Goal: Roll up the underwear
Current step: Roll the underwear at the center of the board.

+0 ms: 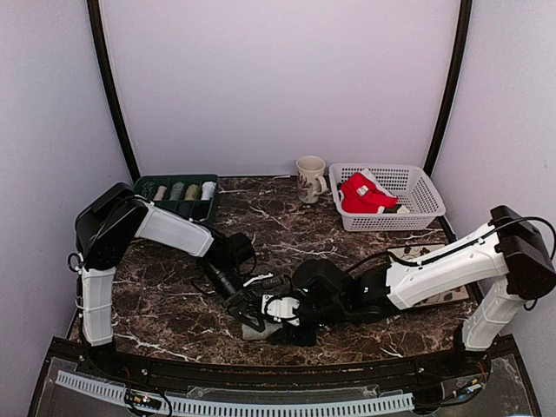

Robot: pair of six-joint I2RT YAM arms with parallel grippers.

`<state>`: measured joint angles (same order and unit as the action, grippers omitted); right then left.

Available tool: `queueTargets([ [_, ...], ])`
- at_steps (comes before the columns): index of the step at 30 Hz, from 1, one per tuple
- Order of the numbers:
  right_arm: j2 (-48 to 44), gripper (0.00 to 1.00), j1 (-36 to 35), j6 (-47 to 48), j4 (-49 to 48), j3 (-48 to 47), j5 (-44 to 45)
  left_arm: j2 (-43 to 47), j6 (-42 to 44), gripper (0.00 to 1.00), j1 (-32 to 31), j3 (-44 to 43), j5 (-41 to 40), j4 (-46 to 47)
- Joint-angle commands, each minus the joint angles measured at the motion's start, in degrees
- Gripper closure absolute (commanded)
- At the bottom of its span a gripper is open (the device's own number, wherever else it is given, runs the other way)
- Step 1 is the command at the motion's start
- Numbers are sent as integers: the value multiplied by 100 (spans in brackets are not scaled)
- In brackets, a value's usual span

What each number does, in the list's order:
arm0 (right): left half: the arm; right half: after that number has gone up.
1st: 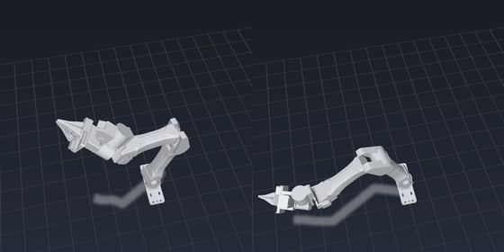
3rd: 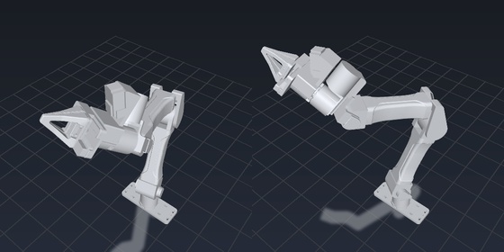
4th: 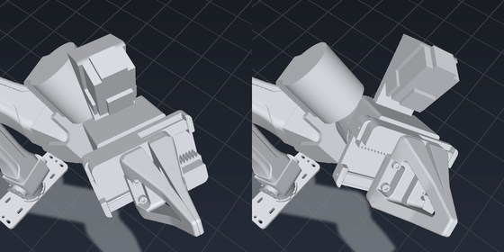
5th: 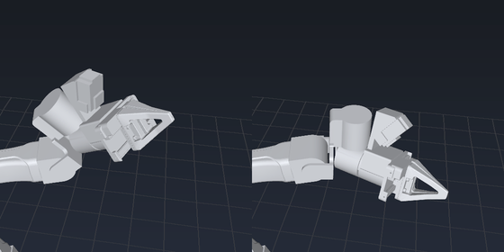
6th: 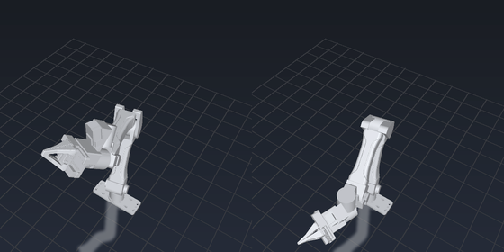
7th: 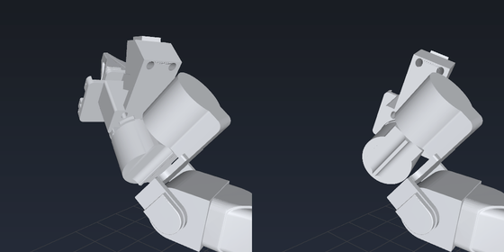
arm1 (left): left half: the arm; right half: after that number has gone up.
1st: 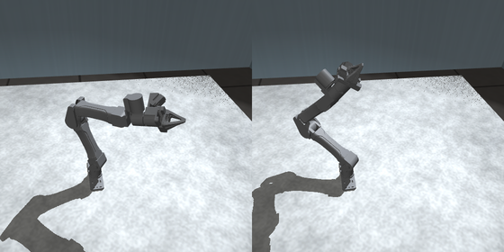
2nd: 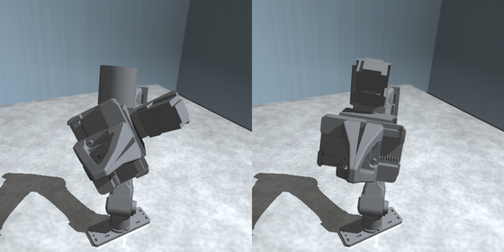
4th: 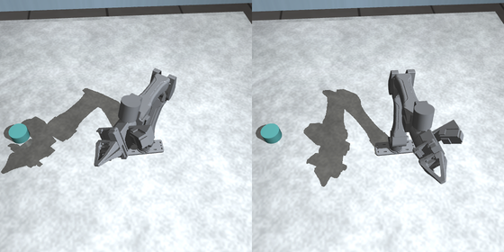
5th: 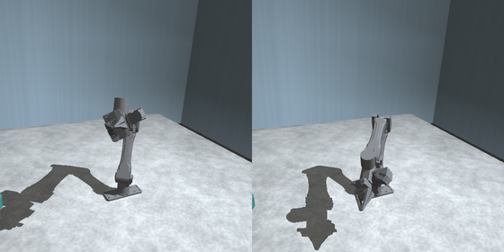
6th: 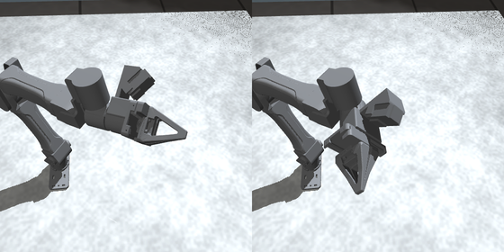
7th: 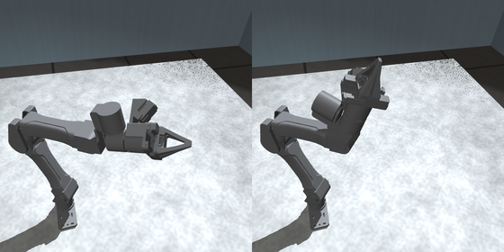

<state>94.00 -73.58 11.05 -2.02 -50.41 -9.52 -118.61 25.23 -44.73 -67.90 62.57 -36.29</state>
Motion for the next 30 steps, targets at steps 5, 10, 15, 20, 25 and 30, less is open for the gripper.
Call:
queueTargets([
  [5, 625, 55, -45, 421, -17, -308, 816, -163, 18, 81, 52, -27, -318, -227],
  [10, 804, 55, -43, 466, 61, -318, 969, -163, 31, 79, 52, -30, -355, -229],
  [15, 1056, 55, -48, 523, 253, -371, 1391, -171, 59, 77, 52, -30, -342, -240],
  [20, 1161, 66, -42, 651, 442, -363, 1338, -172, 93, 75, 60, -41, -376, -286],
  [25, 1250, 100, -42, 577, 623, -391, 1110, -48, 55, 69, 129, -98, -357, -329],
  [30, 1101, 100, 151, 173, 701, -346, 243, 698, -280, 57, 497, 93, -588, -12],
])
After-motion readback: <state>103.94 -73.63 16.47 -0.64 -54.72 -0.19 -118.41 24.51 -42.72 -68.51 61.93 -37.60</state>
